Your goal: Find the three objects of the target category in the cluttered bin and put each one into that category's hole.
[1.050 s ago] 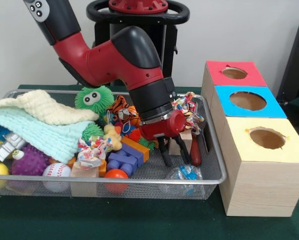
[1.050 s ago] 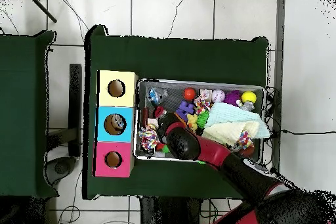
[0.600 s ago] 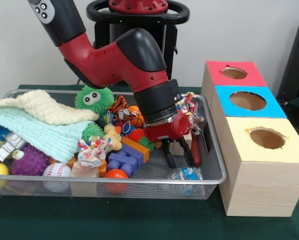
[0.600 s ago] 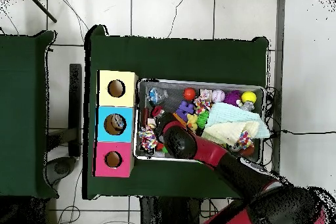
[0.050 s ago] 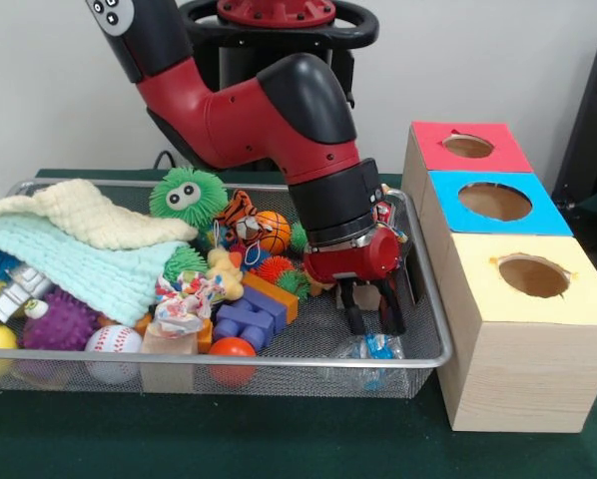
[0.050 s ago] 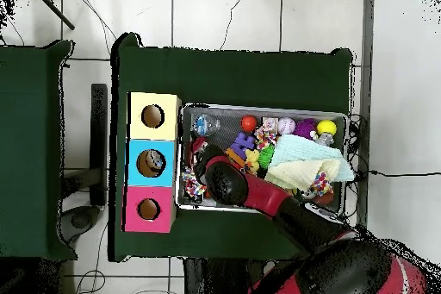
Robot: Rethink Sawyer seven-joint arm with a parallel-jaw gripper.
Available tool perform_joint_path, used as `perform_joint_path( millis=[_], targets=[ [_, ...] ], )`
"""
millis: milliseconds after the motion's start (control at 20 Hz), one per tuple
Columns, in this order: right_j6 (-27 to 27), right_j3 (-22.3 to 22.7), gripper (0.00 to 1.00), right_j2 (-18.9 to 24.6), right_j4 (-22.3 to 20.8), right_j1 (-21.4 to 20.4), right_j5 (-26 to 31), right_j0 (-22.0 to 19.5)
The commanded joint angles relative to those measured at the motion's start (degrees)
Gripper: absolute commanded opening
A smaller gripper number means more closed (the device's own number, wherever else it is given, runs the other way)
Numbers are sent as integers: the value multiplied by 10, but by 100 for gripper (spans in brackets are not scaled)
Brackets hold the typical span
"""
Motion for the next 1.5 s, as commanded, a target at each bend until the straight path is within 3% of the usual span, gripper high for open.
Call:
perform_joint_path(
  millis=[50, 300, 500, 950, 1500],
  targets=[
    [105, -56, 100, -25, 45, 4, 5, -9],
    [101, -57, 100, -20, 43, 6, 3, -14],
    [112, -56, 100, 10, 32, 19, -14, -36],
    [161, -47, 100, 44, 47, 47, -79, -59],
    [149, -40, 100, 60, 38, 60, -99, -74]
  ],
)
